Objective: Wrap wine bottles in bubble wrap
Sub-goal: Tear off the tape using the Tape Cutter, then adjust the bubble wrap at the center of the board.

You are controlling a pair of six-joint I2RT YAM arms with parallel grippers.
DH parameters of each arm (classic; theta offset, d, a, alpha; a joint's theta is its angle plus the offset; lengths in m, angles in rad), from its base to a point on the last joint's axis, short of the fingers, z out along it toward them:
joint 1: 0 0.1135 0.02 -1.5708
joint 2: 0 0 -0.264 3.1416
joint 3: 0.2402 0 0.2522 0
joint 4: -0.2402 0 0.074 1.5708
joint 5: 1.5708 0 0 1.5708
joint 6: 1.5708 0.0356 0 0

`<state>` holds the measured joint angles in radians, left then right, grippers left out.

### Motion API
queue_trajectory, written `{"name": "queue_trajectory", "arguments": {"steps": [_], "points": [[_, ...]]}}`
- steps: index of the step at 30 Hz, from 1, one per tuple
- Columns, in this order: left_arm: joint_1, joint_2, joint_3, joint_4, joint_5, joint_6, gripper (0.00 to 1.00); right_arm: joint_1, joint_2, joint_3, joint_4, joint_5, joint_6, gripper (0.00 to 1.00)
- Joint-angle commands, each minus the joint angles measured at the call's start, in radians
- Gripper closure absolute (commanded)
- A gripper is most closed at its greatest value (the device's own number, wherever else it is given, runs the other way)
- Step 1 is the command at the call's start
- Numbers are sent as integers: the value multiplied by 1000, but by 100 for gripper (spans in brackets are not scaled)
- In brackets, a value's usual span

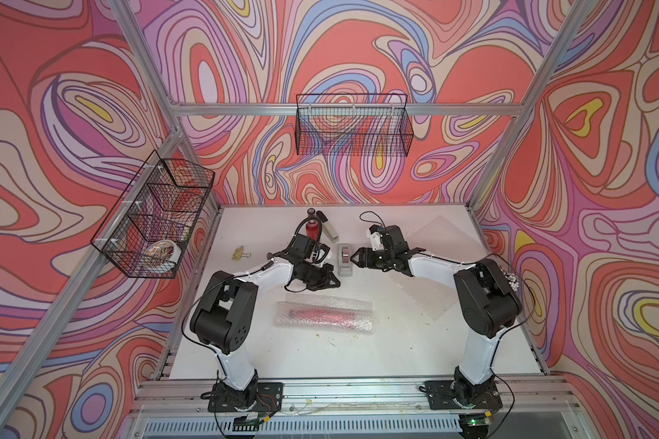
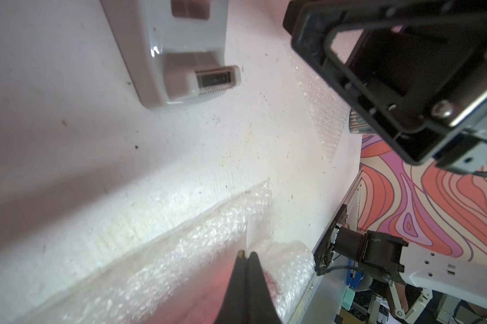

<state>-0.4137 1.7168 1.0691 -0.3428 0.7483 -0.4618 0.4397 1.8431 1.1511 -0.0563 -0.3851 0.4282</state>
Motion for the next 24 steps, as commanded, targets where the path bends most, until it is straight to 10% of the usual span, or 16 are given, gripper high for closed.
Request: {"name": "queue_trajectory", "arguments": {"steps": [1, 7, 24], "points": [[-2, -92, -19, -195, -35, 86, 100, 23, -65, -40, -25, -48, -97, 27], [26, -319, -70, -353, -76, 108, 100, 90, -132, -87, -97, -139, -210, 23], [66, -594, -97, -544, -146, 107, 100, 194, 267, 271, -430, -266, -485, 5]]}}
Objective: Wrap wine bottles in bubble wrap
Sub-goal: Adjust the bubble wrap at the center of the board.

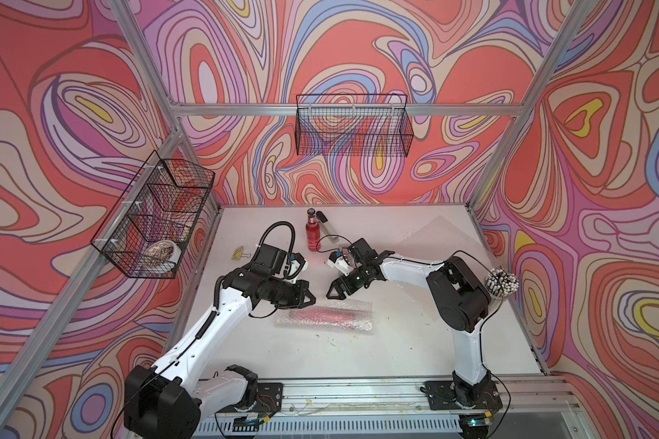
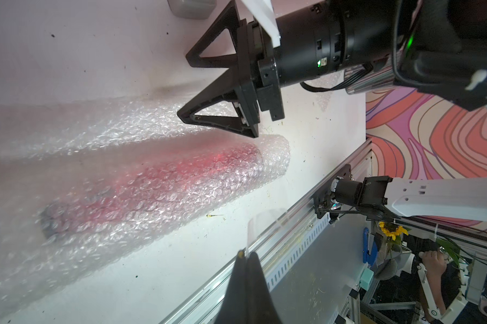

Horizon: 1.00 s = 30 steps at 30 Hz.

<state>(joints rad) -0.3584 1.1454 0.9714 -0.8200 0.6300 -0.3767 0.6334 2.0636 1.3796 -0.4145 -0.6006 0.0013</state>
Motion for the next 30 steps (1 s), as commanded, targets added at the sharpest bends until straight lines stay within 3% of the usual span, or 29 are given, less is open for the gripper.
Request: {"name": "queue_trajectory", "arguments": {"steps": [1, 7, 20, 30], "points": [[14, -27, 2, -74, -29, 26, 100, 0, 58, 52, -79, -69, -61, 4], [40, -41, 14, -107, -32, 48, 100, 0, 90, 81, -152, -207, -107, 4], [50, -22, 5, -100, -21, 57, 100, 15, 157, 138, -353, -331, -298, 2], [50, -17, -5, -95, -22, 58, 100, 48, 167, 160, -389, -357, -338, 2]]}}
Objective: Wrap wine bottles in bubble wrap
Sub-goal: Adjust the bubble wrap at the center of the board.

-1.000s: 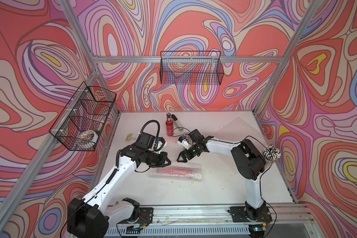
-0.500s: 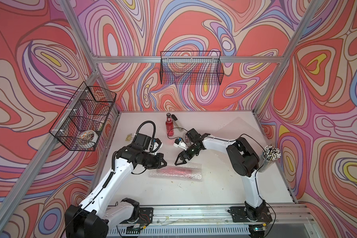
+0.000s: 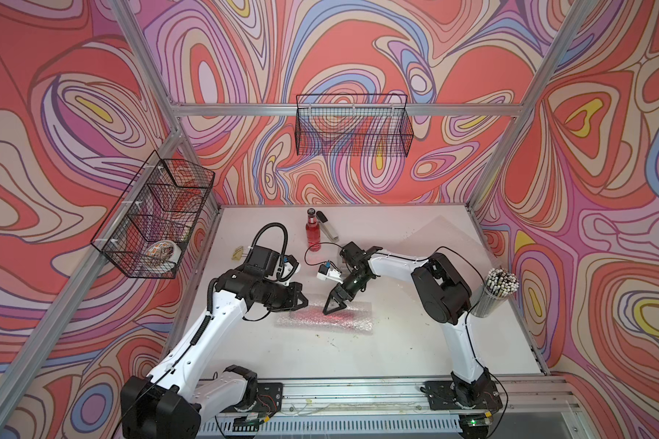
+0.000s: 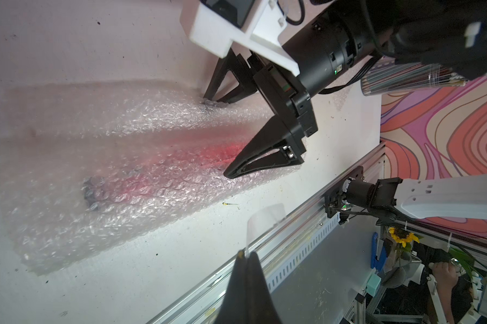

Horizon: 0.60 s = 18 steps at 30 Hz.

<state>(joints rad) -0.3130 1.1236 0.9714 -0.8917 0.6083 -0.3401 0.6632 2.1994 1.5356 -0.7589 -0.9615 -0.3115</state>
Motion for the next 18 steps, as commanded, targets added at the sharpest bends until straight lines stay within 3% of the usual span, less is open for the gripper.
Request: {"name": "queue_trajectory", "arguments": {"steps": [1, 18], "points": [[5, 6, -7, -23, 0, 21, 100, 21, 27, 6, -42, 6, -24, 2], [8, 3, 5, -30, -15, 24, 100, 76, -136, -81, 64, 98, 32, 10]]}}
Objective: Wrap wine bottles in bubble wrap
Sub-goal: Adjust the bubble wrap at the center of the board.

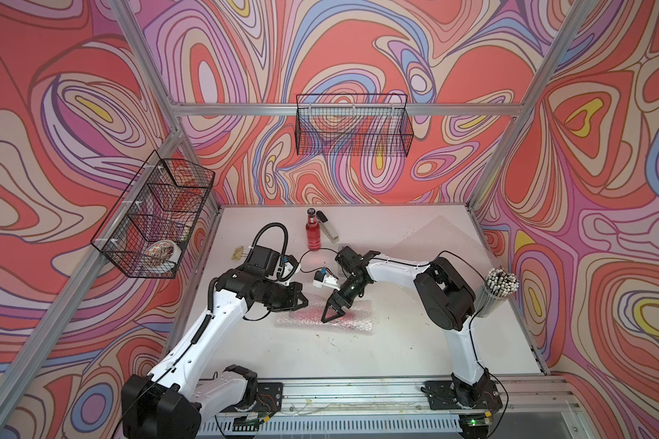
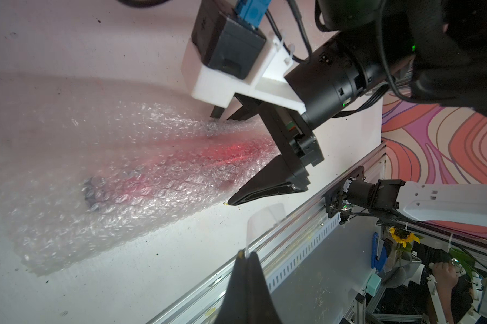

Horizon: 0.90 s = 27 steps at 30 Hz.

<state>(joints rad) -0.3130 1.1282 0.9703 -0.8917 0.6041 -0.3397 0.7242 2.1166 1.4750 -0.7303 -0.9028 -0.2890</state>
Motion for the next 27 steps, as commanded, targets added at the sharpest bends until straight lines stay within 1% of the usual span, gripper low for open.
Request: {"name": "queue_trajectory", "arguments": {"steps": [1, 7, 15, 17, 21, 27], "points": [[8, -4, 8, -33, -12, 25, 100, 20, -60, -27, 42, 56, 10, 11], [16, -7, 22, -48, -18, 31, 100, 58, -79, -47, 54, 162, 20, 15], [24, -5, 28, -54, -19, 35, 100, 92, -141, -88, 120, 288, 37, 22], [29, -8, 31, -59, -21, 36, 100, 101, -146, -93, 120, 317, 33, 26], [45, -13, 38, -71, -24, 41, 100, 118, -151, -95, 119, 368, 28, 39], [69, -21, 53, -86, -25, 53, 100, 158, -175, -111, 137, 468, 22, 43]]}}
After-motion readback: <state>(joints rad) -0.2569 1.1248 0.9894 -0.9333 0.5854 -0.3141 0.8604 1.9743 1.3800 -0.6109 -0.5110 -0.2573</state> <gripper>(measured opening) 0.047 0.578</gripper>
